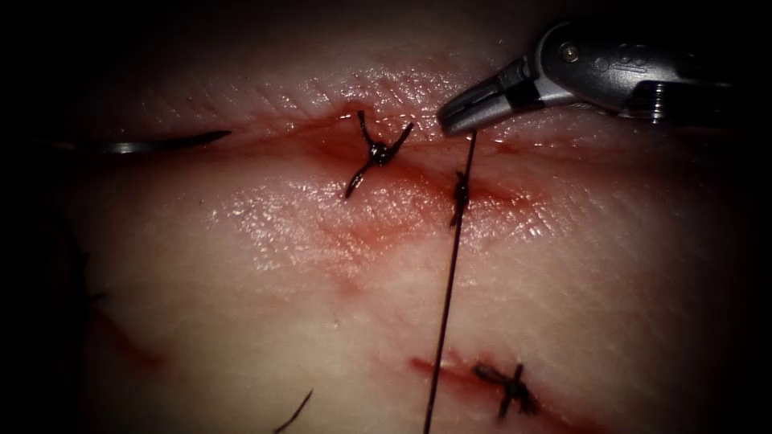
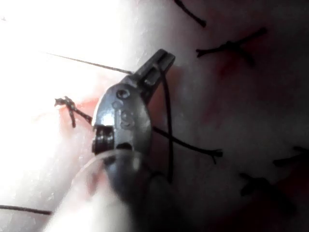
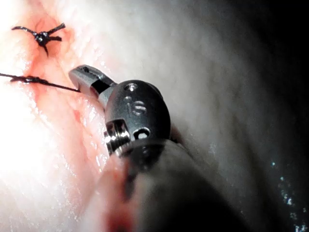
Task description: Wound Closure
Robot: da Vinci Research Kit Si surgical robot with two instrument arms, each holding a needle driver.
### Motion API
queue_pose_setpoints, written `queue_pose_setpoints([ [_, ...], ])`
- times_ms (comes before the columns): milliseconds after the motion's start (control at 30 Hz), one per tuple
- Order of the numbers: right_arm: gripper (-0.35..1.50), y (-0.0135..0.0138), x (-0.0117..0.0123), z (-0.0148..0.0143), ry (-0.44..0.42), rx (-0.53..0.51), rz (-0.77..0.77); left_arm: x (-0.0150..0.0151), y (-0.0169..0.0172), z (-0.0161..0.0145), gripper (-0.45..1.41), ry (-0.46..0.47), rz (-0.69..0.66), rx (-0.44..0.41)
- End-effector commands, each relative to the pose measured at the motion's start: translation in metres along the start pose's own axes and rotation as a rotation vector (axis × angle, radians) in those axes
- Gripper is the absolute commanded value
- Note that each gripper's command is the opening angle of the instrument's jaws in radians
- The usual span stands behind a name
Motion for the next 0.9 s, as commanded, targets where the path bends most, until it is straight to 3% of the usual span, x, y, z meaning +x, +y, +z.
queue_pose_setpoints([
  [33,0.34,-0.0001,0.0006,0.0007,0.024,-0.012,0.016,0.0000,-0.0005,0.0002,-0.45,0.004,0.008,0.014],
  [100,0.79,-0.0009,0.0014,0.0003,0.054,-0.043,0.038,0.0016,-0.0016,-0.0008,-0.45,0.012,0.026,0.031],
  [200,1.08,-0.0019,0.0025,-0.0009,0.091,-0.086,0.073,0.0043,-0.0033,-0.0027,-0.45,0.018,0.048,0.061],
  [367,1.30,-0.0033,0.0045,-0.0047,0.209,-0.186,0.166,0.0089,-0.0066,-0.0060,-0.45,0.005,0.102,0.106],
  [533,1.31,-0.0041,0.0060,-0.0096,0.279,-0.324,0.218,0.0118,-0.0096,-0.0081,-0.45,-0.028,0.123,0.110],
  [733,1.11,-0.0068,0.0066,-0.0117,0.294,-0.528,0.212,0.0141,-0.0134,-0.0107,-0.45,-0.072,0.148,0.113],
  [800,0.91,-0.0078,0.0069,-0.0111,0.274,-0.574,0.192,0.0146,-0.0146,-0.0116,-0.45,-0.090,0.161,0.110],
  [833,0.78,-0.0082,0.0070,-0.0106,0.268,-0.580,0.179,0.0147,-0.0151,-0.0120,-0.45,-0.095,0.172,0.109],
  [900,0.17,-0.0090,0.0073,-0.0094,0.270,-0.579,0.159,0.0148,-0.0161,-0.0127,-0.45,-0.102,0.185,0.107],
])
